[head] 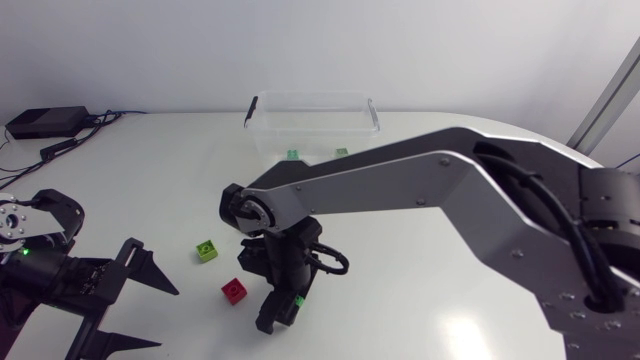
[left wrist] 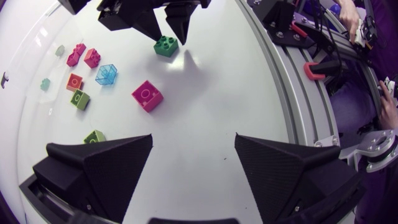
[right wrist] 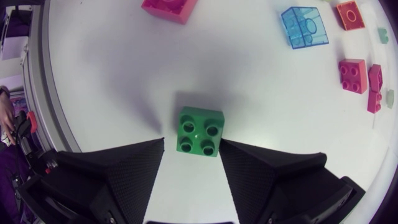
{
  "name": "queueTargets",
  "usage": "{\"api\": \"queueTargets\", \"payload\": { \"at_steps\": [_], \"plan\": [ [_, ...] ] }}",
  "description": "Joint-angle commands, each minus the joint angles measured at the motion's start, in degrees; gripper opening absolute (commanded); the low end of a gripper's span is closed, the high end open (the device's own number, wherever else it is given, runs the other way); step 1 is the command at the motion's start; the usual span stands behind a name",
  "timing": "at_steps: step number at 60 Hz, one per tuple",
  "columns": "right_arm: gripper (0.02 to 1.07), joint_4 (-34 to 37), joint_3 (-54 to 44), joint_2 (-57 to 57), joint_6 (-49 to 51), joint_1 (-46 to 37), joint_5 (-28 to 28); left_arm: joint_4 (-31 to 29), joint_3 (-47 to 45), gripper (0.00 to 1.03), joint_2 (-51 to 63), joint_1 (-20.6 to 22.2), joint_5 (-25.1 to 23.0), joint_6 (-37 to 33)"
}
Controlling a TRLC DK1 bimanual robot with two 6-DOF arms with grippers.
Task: Place the duplo bricks in the container
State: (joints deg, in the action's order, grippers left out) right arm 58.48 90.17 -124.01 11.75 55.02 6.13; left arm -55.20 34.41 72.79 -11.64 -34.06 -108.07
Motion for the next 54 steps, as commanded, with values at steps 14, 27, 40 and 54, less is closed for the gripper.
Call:
{"api": "queueTargets", "payload": {
  "at_steps": [14, 27, 40, 54],
  "plan": [
    [0.31, 0.8, 3.1, -4.0, -2.6, 1.0, 0.0, -1.1, -1.9, 0.92, 0.3, -1.1, -0.7, -2.7],
    [0.17, 0.0, 0.0, 3.2, -3.1, -0.4, -0.8, 1.1, -0.8, 0.92, 0.9, 0.3, -2.1, 1.1],
    [0.18, 0.6, 4.2, 10.8, -3.0, -8.2, -4.1, 15.1, -1.7, 0.92, 1.6, 11.6, -2.7, 27.0],
    [0.18, 0.6, 12.5, 10.5, -2.4, -12.8, -6.7, 24.4, -2.2, 0.91, 4.4, 21.8, 3.9, 50.6]
  ]
}}
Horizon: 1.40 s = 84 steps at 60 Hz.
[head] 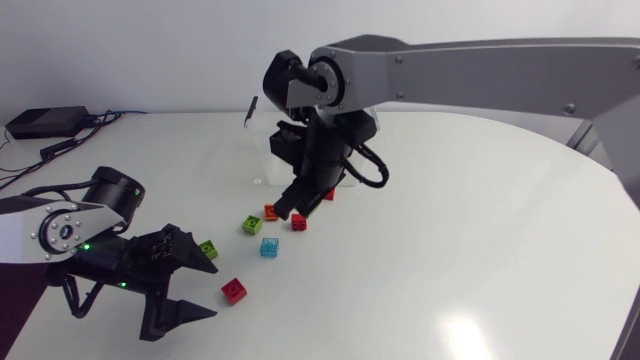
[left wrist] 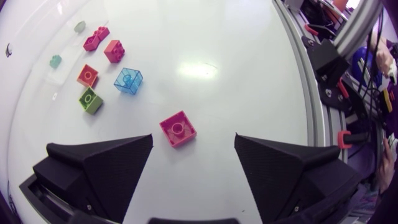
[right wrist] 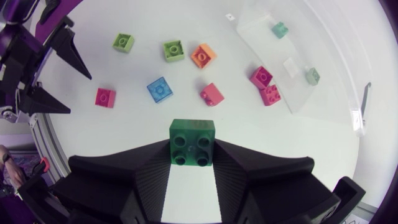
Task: Place the duplo bricks in the container
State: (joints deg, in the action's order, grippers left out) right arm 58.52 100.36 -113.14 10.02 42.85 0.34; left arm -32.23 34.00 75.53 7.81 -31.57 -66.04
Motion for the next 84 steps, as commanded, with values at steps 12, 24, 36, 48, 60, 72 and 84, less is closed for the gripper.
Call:
{"api": "queueTargets", "payload": {
  "at_steps": [12, 24, 36, 48, 60, 72, 84],
  "plan": [
    [0.18, -1.0, 9.3, -2.6, -0.8, -3.8, -2.9, 8.3, -2.7, 0.91, 4.9, 9.1, 9.2, 20.2],
    [0.18, -1.4, 17.5, -5.3, -0.5, -7.5, -3.5, 14.8, -2.1, 0.9, 9.8, 11.4, 13.1, 27.6],
    [0.18, -1.7, 24.4, -9.4, -0.3, -10.2, -3.4, 18.2, -1.7, 0.74, 13.1, 12.2, 15.0, 29.9],
    [0.18, -2.5, 35.0, -16.6, -0.5, -13.0, -3.3, 19.7, -1.5, 0.29, 14.4, 12.5, 15.8, 30.9],
    [0.18, 8.1, 66.8, -35.4, -0.8, -16.2, -3.3, 18.2, -2.4, 0.25, 8.5, 12.1, 15.8, 30.4],
    [0.26, 13.8, 76.7, -43.1, -1.4, -17.1, -3.1, 11.7, 1.0, 0.25, -0.2, 8.6, 14.9, 28.4],
    [0.29, 13.3, 64.4, -34.9, -4.3, -16.5, 1.5, 7.4, 4.8, 0.25, -1.7, 8.4, 14.6, 28.5]
  ]
}}
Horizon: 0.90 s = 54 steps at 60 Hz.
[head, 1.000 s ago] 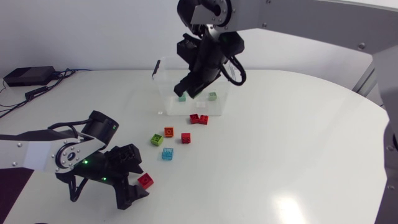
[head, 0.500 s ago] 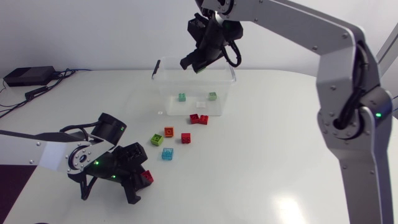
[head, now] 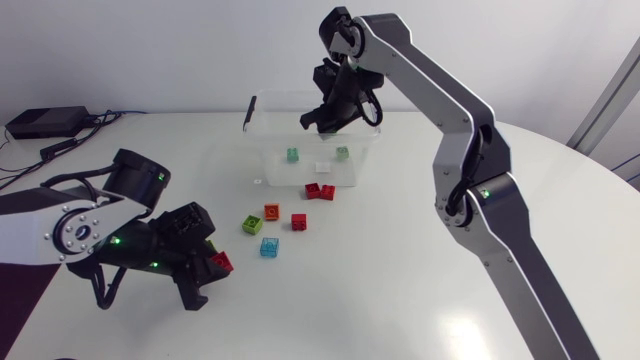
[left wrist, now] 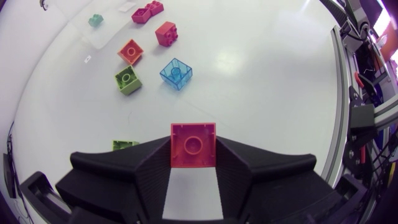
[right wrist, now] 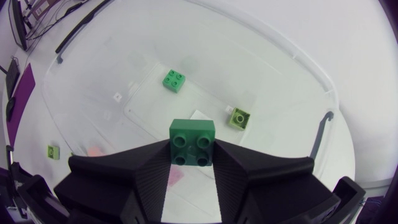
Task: Place the duplo bricks in the container
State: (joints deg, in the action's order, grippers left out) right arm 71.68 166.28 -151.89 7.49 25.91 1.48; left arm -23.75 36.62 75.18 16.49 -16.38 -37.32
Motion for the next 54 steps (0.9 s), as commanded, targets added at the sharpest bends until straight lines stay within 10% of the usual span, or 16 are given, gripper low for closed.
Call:
{"api": "queueTargets", "payload": {
  "at_steps": [1, 7, 11, 54],
  "plan": [
    [0.36, 0.0, -1.6, 3.8, -1.8, 0.2, 0.3, -1.0, 2.6, 0.25, -1.4, -0.3, -0.6, 0.0],
    [0.87, 1.6, -3.6, 3.5, -1.7, -0.8, 1.7, -2.2, 4.4, 0.25, -1.5, -0.3, -0.6, 0.4],
    [1.01, 2.1, -4.6, 4.3, -1.7, -1.4, 3.3, -2.8, 5.2, 0.26, -2.2, -0.3, -0.6, 0.5],
    [1.02, 4.5, -35.1, 28.6, -3.0, 3.1, 9.4, -3.4, 22.4, 0.28, 2.1, 0.9, -0.6, 4.5]
  ]
}}
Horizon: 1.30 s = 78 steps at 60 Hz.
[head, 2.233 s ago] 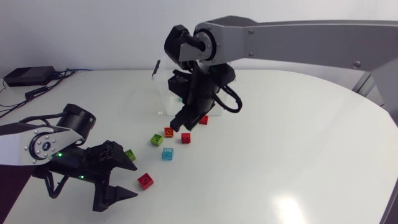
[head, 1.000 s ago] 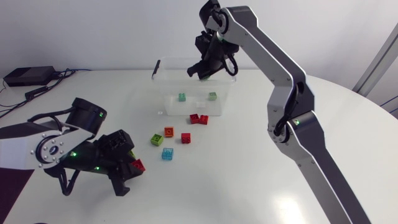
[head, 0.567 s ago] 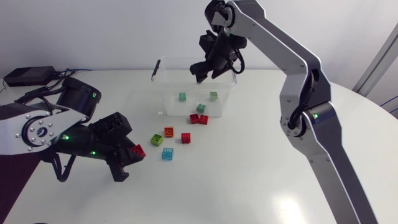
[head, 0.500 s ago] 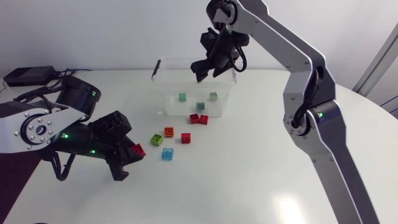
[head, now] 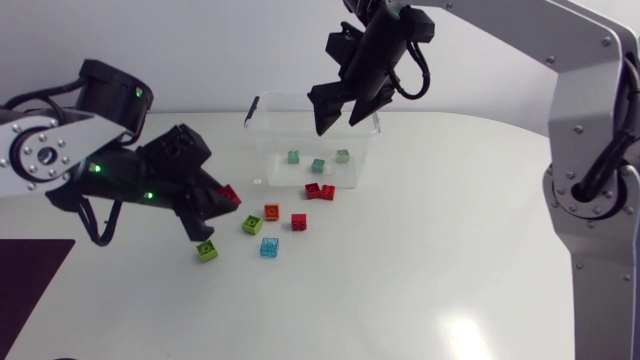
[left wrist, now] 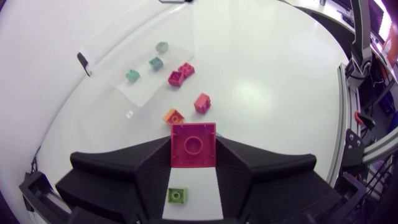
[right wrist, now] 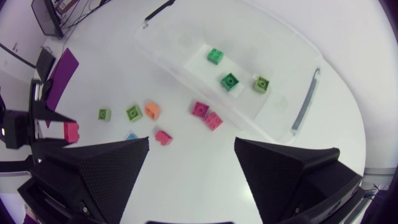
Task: Place the duplo bricks in the container
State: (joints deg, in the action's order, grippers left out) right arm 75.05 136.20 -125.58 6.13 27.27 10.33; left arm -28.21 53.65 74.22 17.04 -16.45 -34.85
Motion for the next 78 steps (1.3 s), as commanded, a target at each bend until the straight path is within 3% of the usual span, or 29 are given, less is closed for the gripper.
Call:
{"api": "queueTargets", "payload": {
  "at_steps": [1, 12, 21, 32, 60, 75, 78],
  "plan": [
    [1.02, 1.3, -5.8, 2.7, -1.8, 2.0, 0.6, 1.0, 6.1, 0.28, 3.6, 0.5, -0.6, 2.2],
    [1.02, -0.7, -15.2, 5.7, -2.3, 5.3, 0.2, 4.2, 16.6, 0.29, 13.7, 0.5, -0.5, 4.2],
    [1.02, -9.7, -26.3, 8.2, -1.6, 9.2, -5.1, 10.3, 23.5, 0.3, 21.7, 0.0, -0.5, 5.5],
    [1.02, -16.3, -32.0, 7.0, -0.7, 11.1, -7.5, 14.1, 32.6, 0.33, 30.6, -0.1, -0.5, 8.0],
    [0.99, -22.0, -32.0, -1.6, 5.2, 13.2, -7.3, 13.5, 54.7, 0.57, 52.3, -2.3, -0.4, 9.6],
    [0.99, -24.1, -31.4, -4.9, 11.3, 11.8, -7.3, 12.2, 62.3, 0.61, 58.1, -2.8, -0.4, 9.7],
    [0.99, -24.2, -30.8, -5.9, 12.0, 11.5, -7.3, 12.2, 62.9, 0.69, 58.8, -2.9, -0.4, 9.7]
  ]
}}
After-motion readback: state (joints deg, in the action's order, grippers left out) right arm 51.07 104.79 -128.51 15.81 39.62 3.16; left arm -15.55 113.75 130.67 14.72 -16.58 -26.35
